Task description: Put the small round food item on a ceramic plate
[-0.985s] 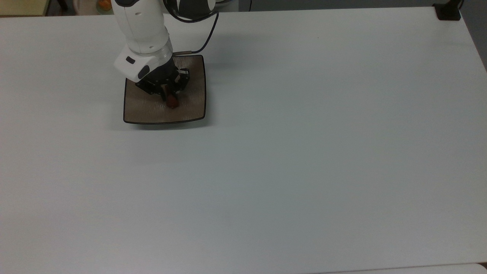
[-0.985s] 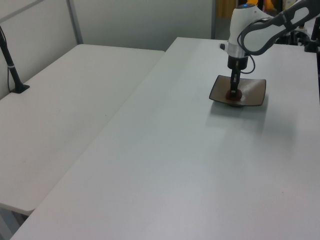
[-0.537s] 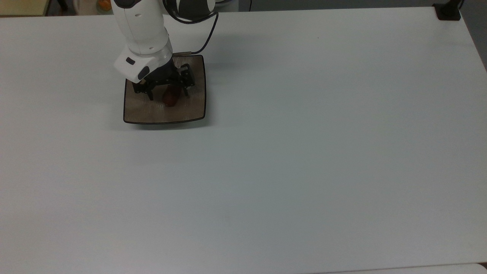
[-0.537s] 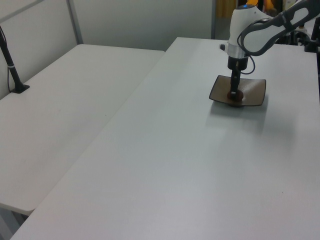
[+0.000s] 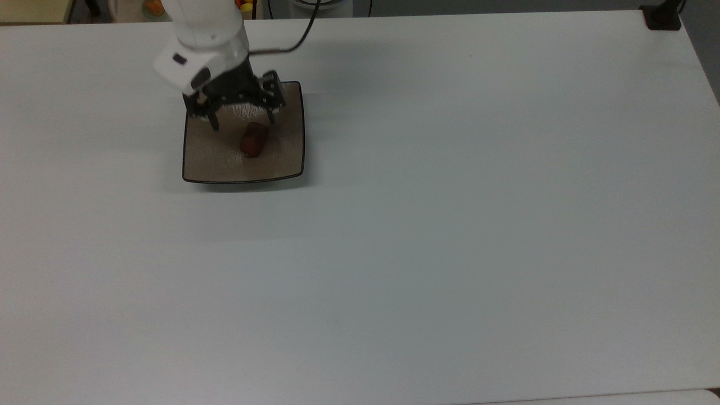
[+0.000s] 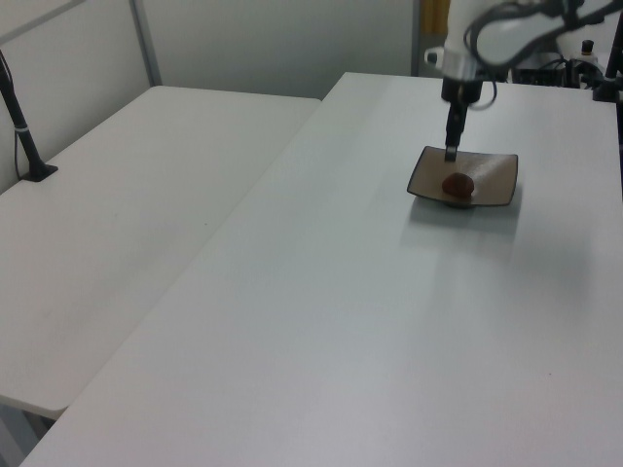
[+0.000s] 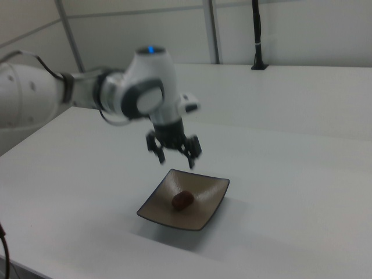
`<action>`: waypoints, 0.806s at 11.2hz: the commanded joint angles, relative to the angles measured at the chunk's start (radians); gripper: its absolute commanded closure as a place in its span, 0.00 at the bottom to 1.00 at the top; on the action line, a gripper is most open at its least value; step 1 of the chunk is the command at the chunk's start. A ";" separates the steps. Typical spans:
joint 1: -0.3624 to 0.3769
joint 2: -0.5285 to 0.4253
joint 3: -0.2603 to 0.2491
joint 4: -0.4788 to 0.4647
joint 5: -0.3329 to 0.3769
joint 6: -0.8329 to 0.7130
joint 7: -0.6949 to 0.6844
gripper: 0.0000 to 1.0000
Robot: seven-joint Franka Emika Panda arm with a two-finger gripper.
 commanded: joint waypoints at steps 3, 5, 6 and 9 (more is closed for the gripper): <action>0.076 -0.135 -0.005 0.276 0.021 -0.440 0.250 0.00; 0.112 -0.171 -0.010 0.272 0.021 -0.444 0.254 0.00; 0.141 -0.169 -0.022 0.267 0.021 -0.439 0.248 0.00; 0.183 -0.165 -0.024 0.227 0.019 -0.390 0.225 0.00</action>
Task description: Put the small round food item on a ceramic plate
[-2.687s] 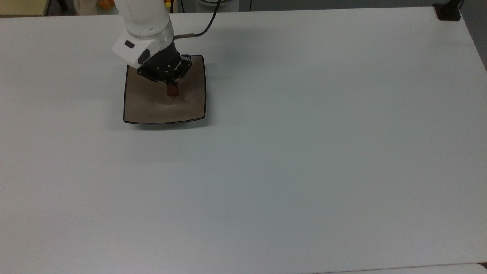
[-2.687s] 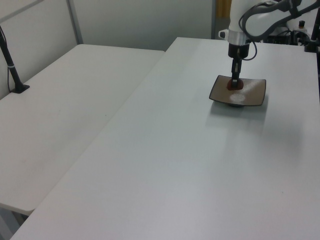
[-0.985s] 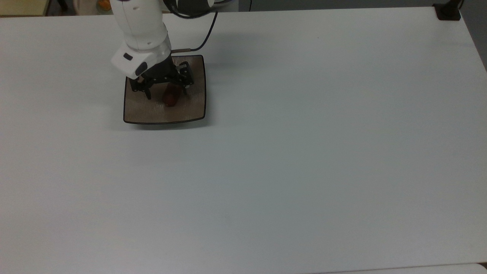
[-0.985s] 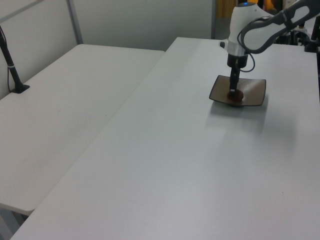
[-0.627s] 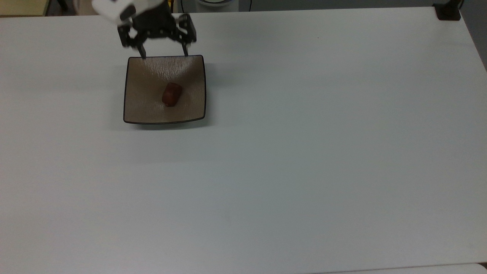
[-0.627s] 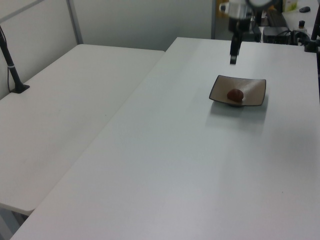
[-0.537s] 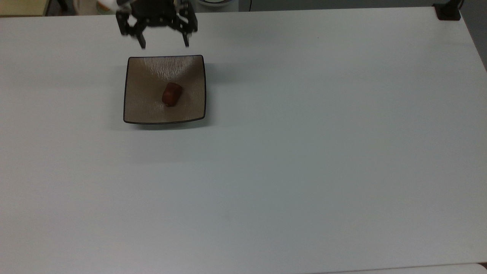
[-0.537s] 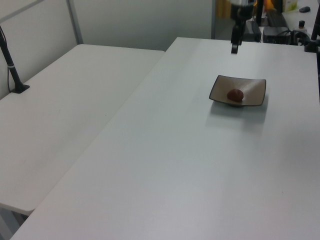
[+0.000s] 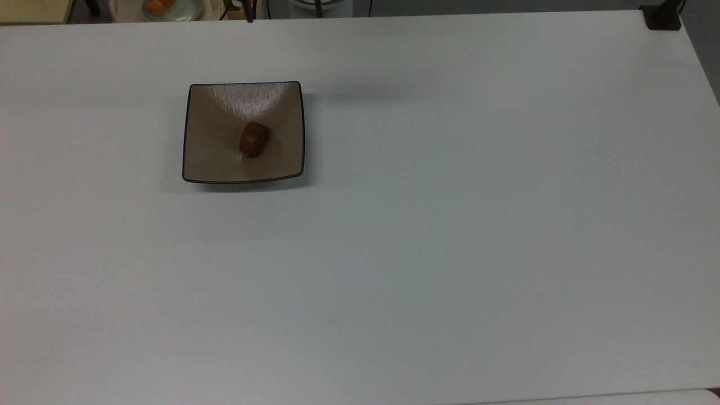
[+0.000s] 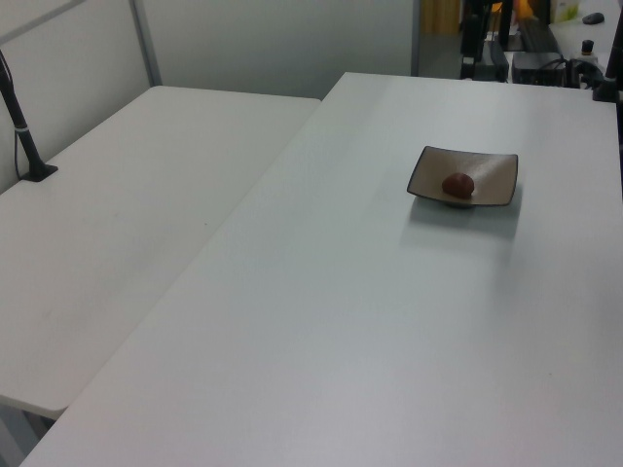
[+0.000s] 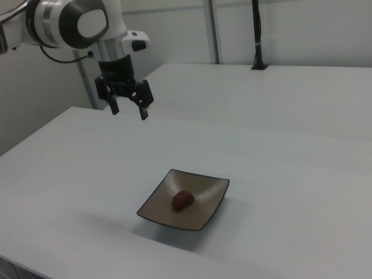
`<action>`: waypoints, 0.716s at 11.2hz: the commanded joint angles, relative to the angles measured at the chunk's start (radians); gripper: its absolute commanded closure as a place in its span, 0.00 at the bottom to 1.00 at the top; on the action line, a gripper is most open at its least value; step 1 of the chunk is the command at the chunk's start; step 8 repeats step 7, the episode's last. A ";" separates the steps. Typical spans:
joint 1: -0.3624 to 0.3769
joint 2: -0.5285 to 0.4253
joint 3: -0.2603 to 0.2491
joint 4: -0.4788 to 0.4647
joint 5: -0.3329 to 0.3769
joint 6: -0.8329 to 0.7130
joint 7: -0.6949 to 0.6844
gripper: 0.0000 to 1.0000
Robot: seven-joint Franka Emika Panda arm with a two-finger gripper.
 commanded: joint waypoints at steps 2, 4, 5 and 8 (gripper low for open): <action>0.042 -0.004 -0.026 -0.038 0.017 0.101 -0.013 0.00; 0.042 -0.003 -0.026 -0.036 0.017 0.104 -0.011 0.00; 0.042 -0.001 -0.026 -0.036 0.017 0.104 -0.013 0.00; 0.042 0.000 -0.026 -0.035 0.018 0.106 -0.011 0.00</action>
